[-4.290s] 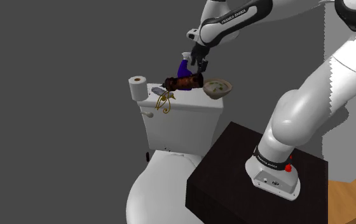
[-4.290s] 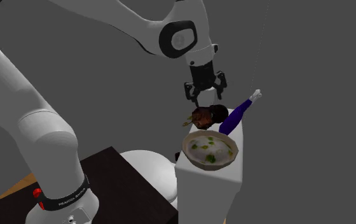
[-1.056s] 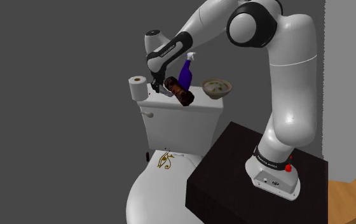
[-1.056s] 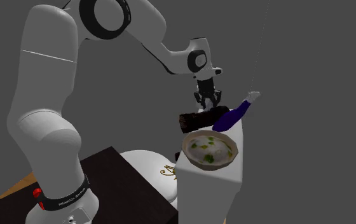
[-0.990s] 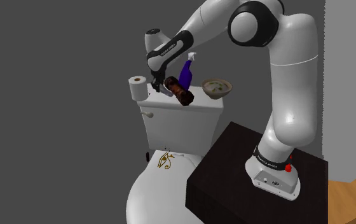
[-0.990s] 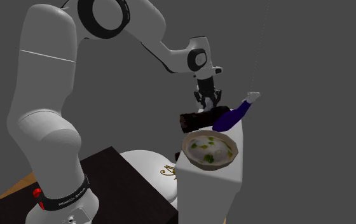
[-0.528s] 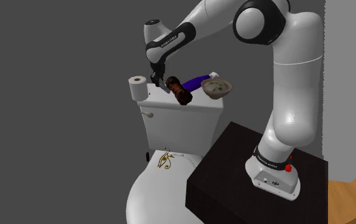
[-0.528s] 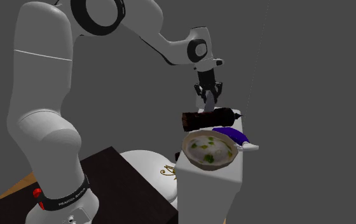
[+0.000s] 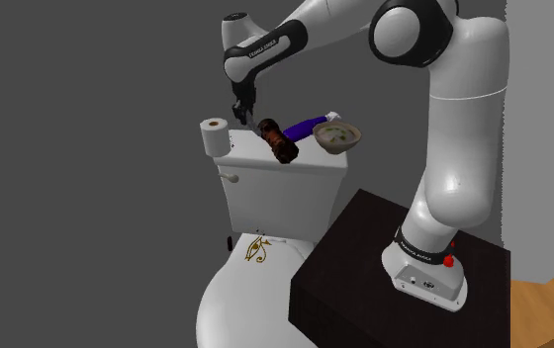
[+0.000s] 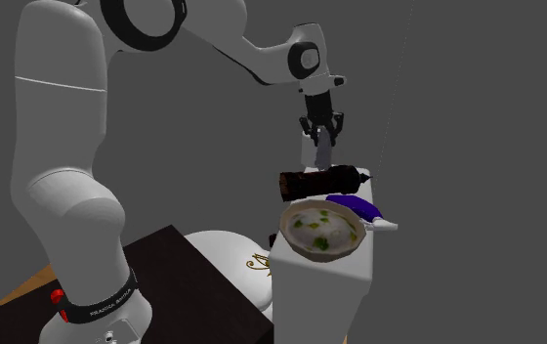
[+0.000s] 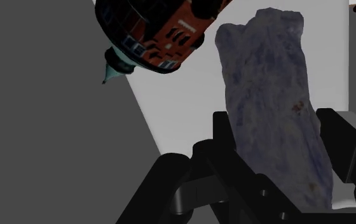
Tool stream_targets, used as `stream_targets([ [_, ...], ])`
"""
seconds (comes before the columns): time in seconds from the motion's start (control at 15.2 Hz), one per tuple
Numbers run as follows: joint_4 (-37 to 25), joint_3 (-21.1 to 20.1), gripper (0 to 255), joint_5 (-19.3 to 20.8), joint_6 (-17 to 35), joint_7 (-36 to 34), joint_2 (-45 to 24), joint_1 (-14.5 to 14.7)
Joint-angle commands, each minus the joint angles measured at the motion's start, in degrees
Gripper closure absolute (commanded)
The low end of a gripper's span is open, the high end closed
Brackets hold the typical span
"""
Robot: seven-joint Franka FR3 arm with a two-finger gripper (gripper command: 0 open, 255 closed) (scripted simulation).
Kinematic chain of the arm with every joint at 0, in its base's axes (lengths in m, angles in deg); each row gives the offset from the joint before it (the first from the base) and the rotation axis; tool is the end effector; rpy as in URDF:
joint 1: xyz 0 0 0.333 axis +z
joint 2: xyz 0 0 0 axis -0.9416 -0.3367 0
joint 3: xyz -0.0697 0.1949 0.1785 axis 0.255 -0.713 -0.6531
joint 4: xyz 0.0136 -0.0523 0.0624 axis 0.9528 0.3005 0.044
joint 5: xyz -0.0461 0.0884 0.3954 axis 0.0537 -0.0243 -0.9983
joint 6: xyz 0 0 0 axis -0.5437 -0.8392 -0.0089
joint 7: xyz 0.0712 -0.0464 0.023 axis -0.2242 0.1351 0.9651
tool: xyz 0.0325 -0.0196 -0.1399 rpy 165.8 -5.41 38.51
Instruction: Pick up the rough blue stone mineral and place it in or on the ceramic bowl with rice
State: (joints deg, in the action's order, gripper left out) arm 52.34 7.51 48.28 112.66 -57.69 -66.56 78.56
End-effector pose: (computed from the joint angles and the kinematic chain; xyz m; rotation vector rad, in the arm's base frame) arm 0.6609 -0.0348 0.3374 2.9057 0.4001 0.1685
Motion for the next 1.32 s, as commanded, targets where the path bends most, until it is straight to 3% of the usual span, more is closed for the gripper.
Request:
stream_targets([
  [0.0,-0.55,0.01,255,0.02,-1.24,0.16,0.69,0.05],
  [0.53,-4.37,0.0,255,-0.15,-6.33,0.94,2.03,0.12],
  [1.25,20.01,4.12,255,3.49,0.33,7.15,21.32,-3.99],
])
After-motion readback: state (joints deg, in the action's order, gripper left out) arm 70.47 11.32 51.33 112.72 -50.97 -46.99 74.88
